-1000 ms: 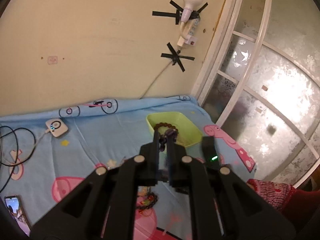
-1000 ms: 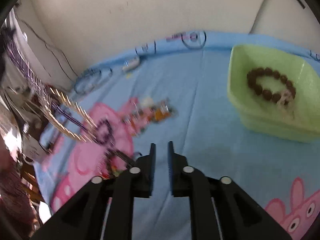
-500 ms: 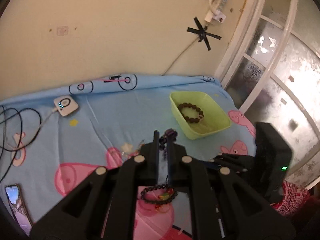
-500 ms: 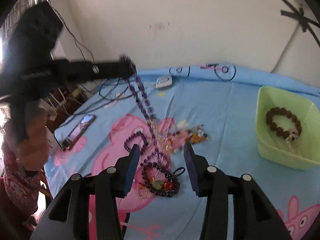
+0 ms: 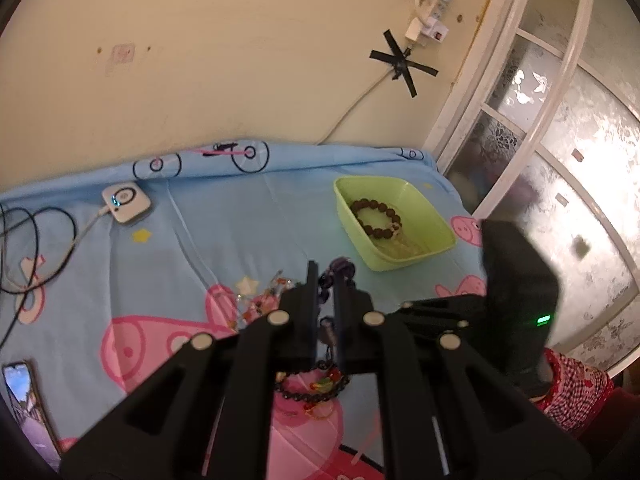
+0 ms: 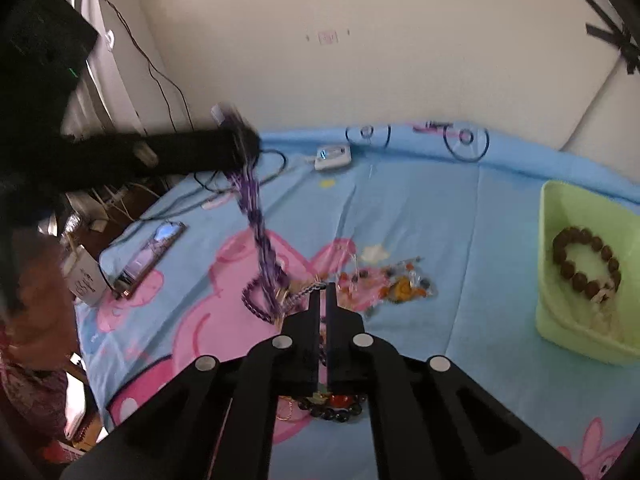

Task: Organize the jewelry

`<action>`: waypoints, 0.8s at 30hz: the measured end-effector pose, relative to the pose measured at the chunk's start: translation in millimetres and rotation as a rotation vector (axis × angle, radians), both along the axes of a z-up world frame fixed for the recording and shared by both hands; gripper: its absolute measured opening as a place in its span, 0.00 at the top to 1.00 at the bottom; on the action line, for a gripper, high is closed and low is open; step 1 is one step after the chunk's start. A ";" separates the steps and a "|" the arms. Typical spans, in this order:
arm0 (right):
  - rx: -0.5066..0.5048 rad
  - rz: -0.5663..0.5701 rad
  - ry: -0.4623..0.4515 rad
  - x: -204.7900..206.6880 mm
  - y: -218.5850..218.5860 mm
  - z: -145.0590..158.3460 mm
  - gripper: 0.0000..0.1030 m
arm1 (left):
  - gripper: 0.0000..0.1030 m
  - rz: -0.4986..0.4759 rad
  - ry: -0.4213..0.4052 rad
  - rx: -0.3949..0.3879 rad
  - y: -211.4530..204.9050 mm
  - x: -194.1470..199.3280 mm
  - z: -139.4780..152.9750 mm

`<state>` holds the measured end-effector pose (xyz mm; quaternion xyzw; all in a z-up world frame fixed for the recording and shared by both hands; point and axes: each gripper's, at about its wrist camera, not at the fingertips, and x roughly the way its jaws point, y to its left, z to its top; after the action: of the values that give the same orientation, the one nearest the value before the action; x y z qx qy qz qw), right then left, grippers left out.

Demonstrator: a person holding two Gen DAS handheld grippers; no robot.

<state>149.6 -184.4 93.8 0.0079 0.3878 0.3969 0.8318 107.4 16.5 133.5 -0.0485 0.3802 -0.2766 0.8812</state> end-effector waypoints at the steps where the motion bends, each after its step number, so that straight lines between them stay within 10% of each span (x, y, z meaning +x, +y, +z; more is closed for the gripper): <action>1: 0.007 0.002 -0.013 -2.4 -0.9 3.2 1.00 | 0.94 0.003 0.006 -0.008 0.8 1.2 -1.2; 19: -0.121 0.010 0.035 2.7 21.5 -34.7 1.00 | 0.93 0.044 -0.028 -0.019 14.9 -6.3 8.7; 22: -0.089 0.024 0.007 -9.1 9.2 -8.5 1.00 | 0.48 0.147 0.011 0.010 36.9 0.2 -12.7; 24: -0.080 0.044 -0.015 -17.3 2.0 14.2 1.00 | 0.44 0.200 0.086 -0.012 50.4 8.8 -36.3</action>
<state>132.3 -182.4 108.0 -0.0368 0.3974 0.3994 0.8254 116.2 66.9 97.2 -0.1031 0.4091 -0.1873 0.8871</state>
